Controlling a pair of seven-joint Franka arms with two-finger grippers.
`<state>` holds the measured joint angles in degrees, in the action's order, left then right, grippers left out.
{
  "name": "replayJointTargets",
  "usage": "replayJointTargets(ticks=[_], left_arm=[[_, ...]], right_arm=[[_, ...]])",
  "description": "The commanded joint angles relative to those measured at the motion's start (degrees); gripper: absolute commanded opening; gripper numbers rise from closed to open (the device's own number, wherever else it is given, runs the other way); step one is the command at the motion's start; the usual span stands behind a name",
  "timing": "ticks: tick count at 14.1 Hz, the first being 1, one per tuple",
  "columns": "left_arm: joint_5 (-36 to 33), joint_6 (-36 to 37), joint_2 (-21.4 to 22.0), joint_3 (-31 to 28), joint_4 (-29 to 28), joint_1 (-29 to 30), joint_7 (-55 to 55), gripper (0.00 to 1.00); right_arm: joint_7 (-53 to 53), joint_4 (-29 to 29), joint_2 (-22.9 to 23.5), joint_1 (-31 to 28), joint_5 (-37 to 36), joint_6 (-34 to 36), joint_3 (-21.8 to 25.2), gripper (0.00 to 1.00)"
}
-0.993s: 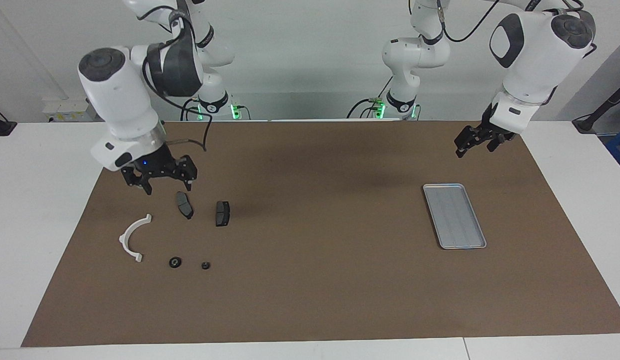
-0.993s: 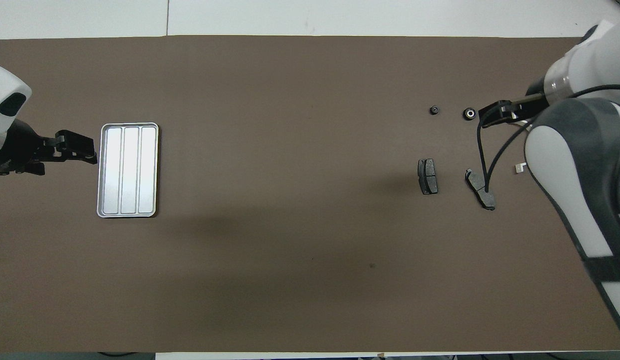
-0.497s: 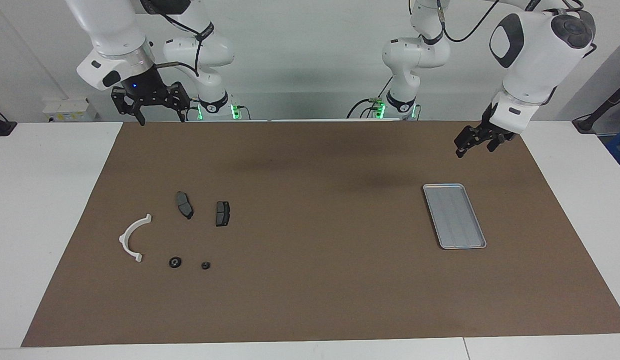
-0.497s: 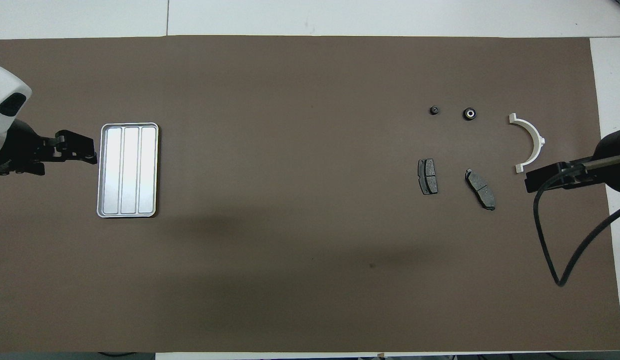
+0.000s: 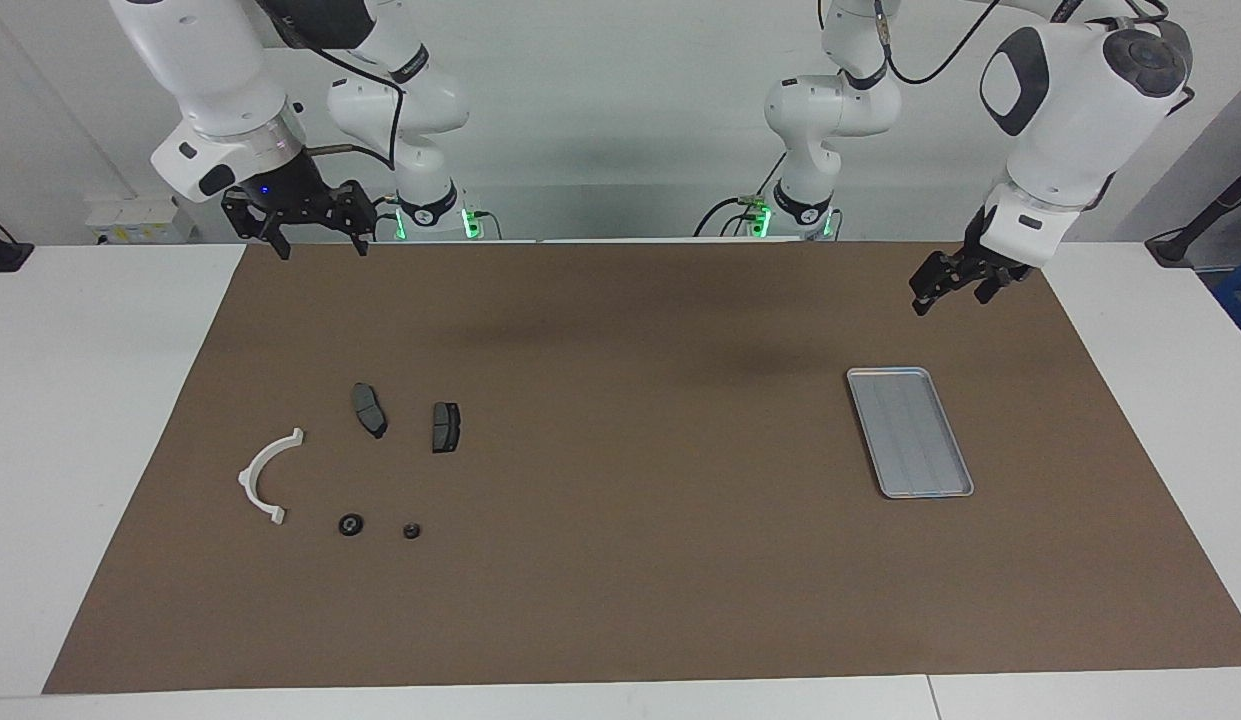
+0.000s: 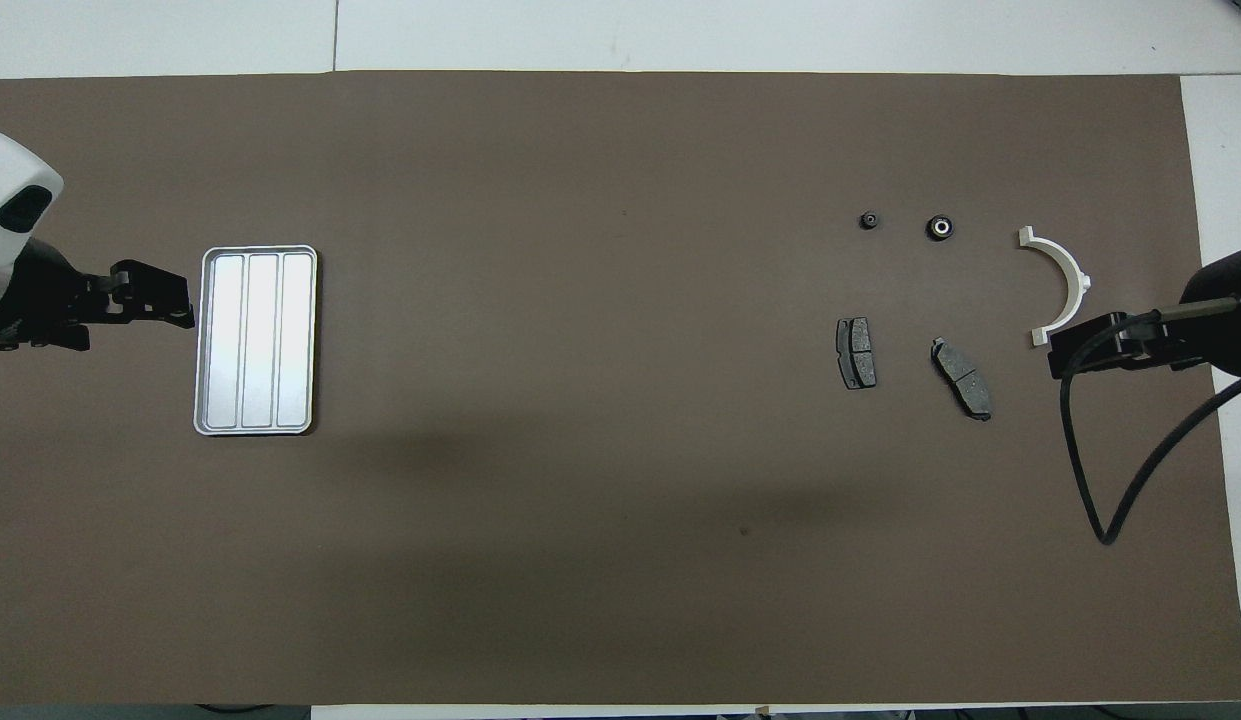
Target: Place bearing gear from tray to pile
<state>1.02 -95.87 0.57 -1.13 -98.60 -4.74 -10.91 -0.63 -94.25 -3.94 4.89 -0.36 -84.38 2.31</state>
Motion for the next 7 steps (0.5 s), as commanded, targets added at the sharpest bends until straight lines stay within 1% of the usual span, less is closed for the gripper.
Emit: replayJointTargets(ticks=[1, 3, 7], left_arm=[[-0.31, 0.59, 0.83, 0.25, -0.37, 0.34, 0.36, 1.00], [-0.40, 0.59, 0.83, 0.25, -0.37, 0.34, 0.36, 1.00], [-0.31, 0.59, 0.83, 0.25, -0.37, 0.34, 0.36, 1.00]], right_arm=[[-0.69, -0.15, -0.10, -0.59, -0.07, -0.96, -0.02, 1.00], [-0.60, -0.23, -0.10, -0.32, -0.77, -4.28, -0.02, 1.00], [-0.60, -0.41, -0.19, -0.58, -0.95, -4.92, -0.02, 1.00]])
